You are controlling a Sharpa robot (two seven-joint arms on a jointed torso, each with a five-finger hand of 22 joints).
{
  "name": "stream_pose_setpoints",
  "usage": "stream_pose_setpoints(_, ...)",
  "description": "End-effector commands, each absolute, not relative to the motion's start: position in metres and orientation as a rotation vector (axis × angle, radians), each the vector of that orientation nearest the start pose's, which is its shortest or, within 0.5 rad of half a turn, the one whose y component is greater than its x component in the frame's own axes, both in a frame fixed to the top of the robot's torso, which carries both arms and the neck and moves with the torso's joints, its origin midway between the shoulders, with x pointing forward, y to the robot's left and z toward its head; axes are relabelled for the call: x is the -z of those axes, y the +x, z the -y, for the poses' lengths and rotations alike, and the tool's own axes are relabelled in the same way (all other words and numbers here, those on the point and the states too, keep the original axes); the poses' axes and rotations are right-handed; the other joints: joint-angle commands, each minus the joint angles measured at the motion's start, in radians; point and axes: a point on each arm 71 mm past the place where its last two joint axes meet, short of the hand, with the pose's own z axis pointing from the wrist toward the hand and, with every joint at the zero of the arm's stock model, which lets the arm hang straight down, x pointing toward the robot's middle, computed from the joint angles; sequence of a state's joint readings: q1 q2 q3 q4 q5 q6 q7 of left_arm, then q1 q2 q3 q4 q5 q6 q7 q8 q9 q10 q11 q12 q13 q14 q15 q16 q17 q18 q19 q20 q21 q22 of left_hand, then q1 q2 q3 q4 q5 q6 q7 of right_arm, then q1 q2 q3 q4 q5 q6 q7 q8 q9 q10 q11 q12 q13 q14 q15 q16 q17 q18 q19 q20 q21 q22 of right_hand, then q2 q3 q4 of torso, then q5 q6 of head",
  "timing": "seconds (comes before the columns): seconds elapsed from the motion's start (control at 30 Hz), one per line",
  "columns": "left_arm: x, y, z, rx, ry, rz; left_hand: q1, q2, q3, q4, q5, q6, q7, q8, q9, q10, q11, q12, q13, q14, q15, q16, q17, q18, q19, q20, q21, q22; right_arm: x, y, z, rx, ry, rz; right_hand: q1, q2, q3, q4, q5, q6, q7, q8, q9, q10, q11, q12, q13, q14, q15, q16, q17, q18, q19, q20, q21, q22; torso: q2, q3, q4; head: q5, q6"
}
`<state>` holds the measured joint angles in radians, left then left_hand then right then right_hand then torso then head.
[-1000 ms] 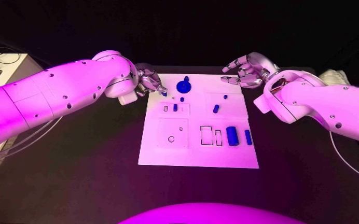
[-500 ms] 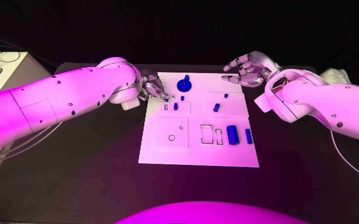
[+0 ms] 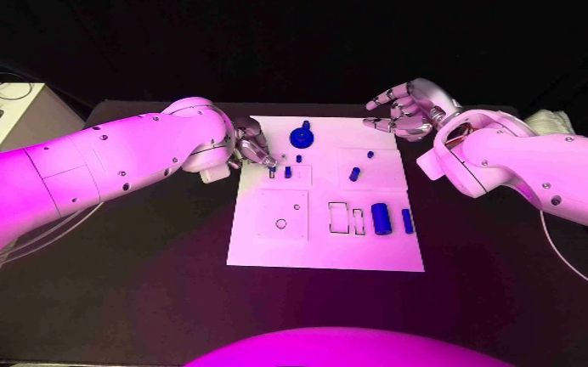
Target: Assemble the parts on the task board
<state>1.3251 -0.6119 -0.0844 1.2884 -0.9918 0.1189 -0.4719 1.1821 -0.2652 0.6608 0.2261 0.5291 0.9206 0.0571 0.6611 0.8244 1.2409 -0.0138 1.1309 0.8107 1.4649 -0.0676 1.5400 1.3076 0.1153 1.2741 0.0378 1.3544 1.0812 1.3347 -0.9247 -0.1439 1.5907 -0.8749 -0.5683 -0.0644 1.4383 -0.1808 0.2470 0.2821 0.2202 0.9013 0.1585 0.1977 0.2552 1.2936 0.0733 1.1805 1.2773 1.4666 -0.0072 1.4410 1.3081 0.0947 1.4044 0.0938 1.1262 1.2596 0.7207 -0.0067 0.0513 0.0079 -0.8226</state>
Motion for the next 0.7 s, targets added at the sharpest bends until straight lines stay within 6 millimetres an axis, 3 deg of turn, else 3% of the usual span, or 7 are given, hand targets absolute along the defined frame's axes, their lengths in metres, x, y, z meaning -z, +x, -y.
stream_pose_setpoints(0.03,0.1925,0.5306,-0.1623,0.466,-0.155,-2.288,0.001,0.013,0.209,-0.216,0.003,0.008,0.002,0.001,0.001,0.006,-0.004,0.005,0.001,0.088,-0.008,0.004,0.201,-0.011,0.008,-0.001,0.007,0.001,0.1443,0.4885,0.2395,-0.840,0.444,-1.486,-0.001,-0.016,0.021,0.001,0.005,-0.012,-0.003,0.008,-0.001,-0.098,-0.004,-0.177,-0.136,0.003,-0.004,-0.109,-0.055,0.036,-0.060,-0.004,-0.205,-0.138,0.000,-0.0002,-0.0013,0.001,-0.003)
stream_pose_setpoints(0.17,0.1935,0.5297,-0.1623,0.458,-0.139,-2.304,0.001,0.013,0.209,-0.216,0.003,0.008,0.002,0.001,0.001,0.005,-0.004,0.005,0.000,0.088,-0.008,0.005,0.202,-0.011,0.008,-0.001,0.007,0.002,0.1431,0.4894,0.2416,-0.846,0.461,-1.460,-0.004,-0.024,0.046,0.003,0.006,-0.020,-0.002,0.013,0.000,-0.198,-0.005,-0.388,-0.321,-0.041,-0.006,-0.257,-0.192,0.069,-0.112,-0.007,-0.443,-0.310,0.000,0.0003,-0.0006,0.000,-0.004)
stream_pose_setpoints(0.2,0.1938,0.5295,-0.1623,0.456,-0.134,-2.308,0.001,0.013,0.209,-0.216,0.003,0.008,0.002,0.001,0.001,0.005,-0.004,0.005,0.000,0.088,-0.008,0.005,0.202,-0.011,0.008,-0.001,0.007,0.002,0.1429,0.4898,0.2424,-0.849,0.471,-1.453,-0.003,-0.026,0.057,0.003,0.007,-0.023,0.000,0.014,0.001,-0.240,-0.004,-0.465,-0.386,-0.080,-0.003,-0.358,-0.283,0.088,-0.153,-0.005,-0.586,-0.413,0.000,0.0003,-0.0005,0.000,-0.004)
stream_pose_setpoints(0.3,0.1943,0.5291,-0.1621,0.451,-0.126,-2.316,0.001,0.013,0.209,-0.217,0.004,0.009,0.002,0.001,0.001,0.005,-0.005,0.004,-0.001,0.088,-0.008,0.005,0.203,-0.011,0.008,-0.001,0.008,0.002,0.1429,0.4913,0.2444,-0.863,0.501,-1.439,0.004,-0.037,0.093,0.001,0.010,-0.043,0.011,0.019,0.003,-0.271,0.008,-0.574,-0.495,-0.191,0.009,-0.669,-0.521,0.088,-0.185,0.007,-0.697,-0.502,0.000,-0.0002,-0.0001,-0.003,-0.002)
stream_pose_setpoints(0.43,0.1948,0.5288,-0.1622,0.446,-0.119,-2.324,0.001,0.013,0.209,-0.217,0.004,0.009,0.002,0.001,0.001,0.005,-0.005,0.004,-0.001,0.088,-0.008,0.005,0.203,-0.011,0.008,-0.001,0.008,0.002,0.1432,0.4932,0.2459,-0.880,0.527,-1.429,0.005,-0.046,0.133,-0.003,0.008,-0.063,0.029,0.028,0.007,-0.302,0.030,-0.689,-0.621,-0.239,0.031,-0.815,-0.563,0.086,-0.221,0.027,-0.800,-0.590,0.001,0.0007,-0.0024,-0.001,-0.003)
stream_pose_setpoints(0.57,0.1951,0.5285,-0.1624,0.443,-0.114,-2.330,0.001,0.013,0.210,-0.217,0.004,0.009,0.002,0.001,0.000,0.006,-0.005,0.005,0.002,0.088,-0.009,0.005,0.203,-0.011,0.008,-0.001,0.008,0.002,0.1438,0.4949,0.2473,-0.900,0.552,-1.424,-0.005,-0.057,0.171,-0.009,0.009,-0.076,0.049,0.043,0.013,-0.323,0.060,-0.820,-0.802,-0.333,0.068,-1.014,-0.637,0.082,-0.294,0.063,-0.935,-0.714,0.000,0.0007,-0.0017,-0.002,-0.003)
stream_pose_setpoints(0.7,0.1955,0.5284,-0.1624,0.439,-0.109,-2.337,0.001,0.013,0.210,-0.217,0.004,0.009,0.002,0.001,0.000,0.006,-0.005,0.005,0.002,0.088,-0.009,0.005,0.203,-0.011,0.008,-0.001,0.008,0.002,0.1441,0.4963,0.2485,-0.921,0.574,-1.417,-0.020,-0.064,0.205,-0.029,0.010,-0.090,0.069,0.043,0.010,-0.302,0.089,-0.920,-0.992,-0.446,0.120,-1.215,-0.776,0.089,-0.396,0.127,-1.064,-0.885,0.000,0.0006,-0.0006,-0.003,-0.005)
